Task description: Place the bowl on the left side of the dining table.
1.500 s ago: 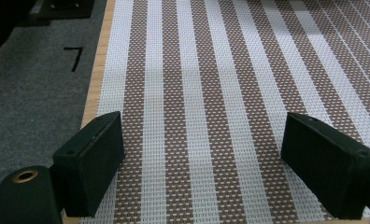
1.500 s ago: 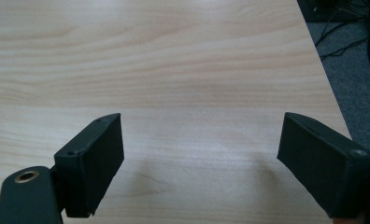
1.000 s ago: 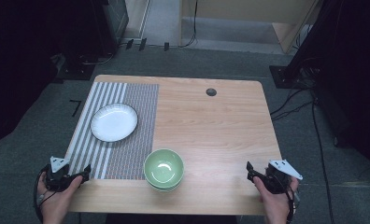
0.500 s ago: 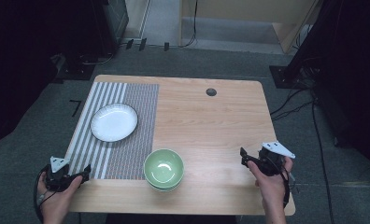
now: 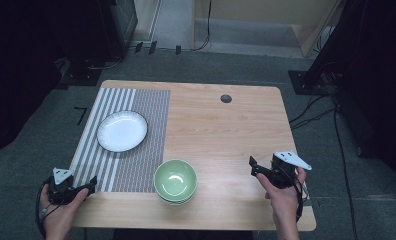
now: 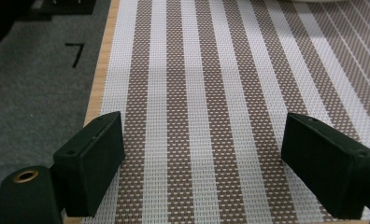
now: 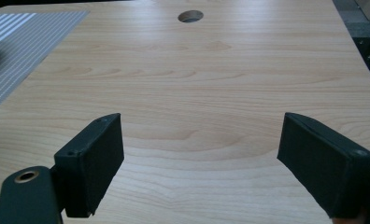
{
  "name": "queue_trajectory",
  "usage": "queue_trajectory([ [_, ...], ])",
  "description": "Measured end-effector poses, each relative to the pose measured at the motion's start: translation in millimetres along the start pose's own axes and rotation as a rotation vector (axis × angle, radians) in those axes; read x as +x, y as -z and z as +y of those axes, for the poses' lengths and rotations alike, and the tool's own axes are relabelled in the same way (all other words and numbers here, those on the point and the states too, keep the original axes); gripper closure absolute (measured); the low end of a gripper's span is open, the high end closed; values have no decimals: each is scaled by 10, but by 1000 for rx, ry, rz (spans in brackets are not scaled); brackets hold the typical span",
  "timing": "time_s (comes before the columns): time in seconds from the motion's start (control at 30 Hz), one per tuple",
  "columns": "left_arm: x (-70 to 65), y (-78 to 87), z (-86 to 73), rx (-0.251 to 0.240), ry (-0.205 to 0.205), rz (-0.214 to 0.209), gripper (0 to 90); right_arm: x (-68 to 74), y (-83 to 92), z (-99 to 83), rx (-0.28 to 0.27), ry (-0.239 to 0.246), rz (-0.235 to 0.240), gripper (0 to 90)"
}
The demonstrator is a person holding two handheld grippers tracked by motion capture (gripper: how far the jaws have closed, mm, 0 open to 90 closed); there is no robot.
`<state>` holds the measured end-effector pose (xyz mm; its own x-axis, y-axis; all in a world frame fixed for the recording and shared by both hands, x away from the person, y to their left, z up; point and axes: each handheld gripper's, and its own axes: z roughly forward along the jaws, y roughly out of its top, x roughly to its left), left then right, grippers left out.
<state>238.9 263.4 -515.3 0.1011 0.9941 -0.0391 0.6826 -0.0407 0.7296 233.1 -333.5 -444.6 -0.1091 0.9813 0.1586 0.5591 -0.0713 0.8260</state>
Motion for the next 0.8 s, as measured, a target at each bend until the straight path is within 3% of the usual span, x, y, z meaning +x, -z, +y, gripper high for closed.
queue_trajectory([
  [0.03, 0, 0, 0, 0, 0, 0, 126, 33, 2, 2, 1, 4, 5, 142],
  [0.07, 19, 14, 12, -5, 31, -7, 126, 64, 1, 6, -2, 11, 9, 142],
  [0.23, 13, 38, 45, -17, 43, -9, 126, 166, 7, 18, -7, 14, 17, 142],
  [0.63, -308, 80, 179, -52, -10, -30, 126, 370, -36, -16, 10, 39, 49, 145],
  [0.73, -452, 117, 251, -73, -47, -24, 126, 435, -42, -18, 12, 44, 63, 148],
  [0.8, -485, 126, 274, -82, -38, -38, 126, 465, -43, -18, 13, 46, 71, 148],
])
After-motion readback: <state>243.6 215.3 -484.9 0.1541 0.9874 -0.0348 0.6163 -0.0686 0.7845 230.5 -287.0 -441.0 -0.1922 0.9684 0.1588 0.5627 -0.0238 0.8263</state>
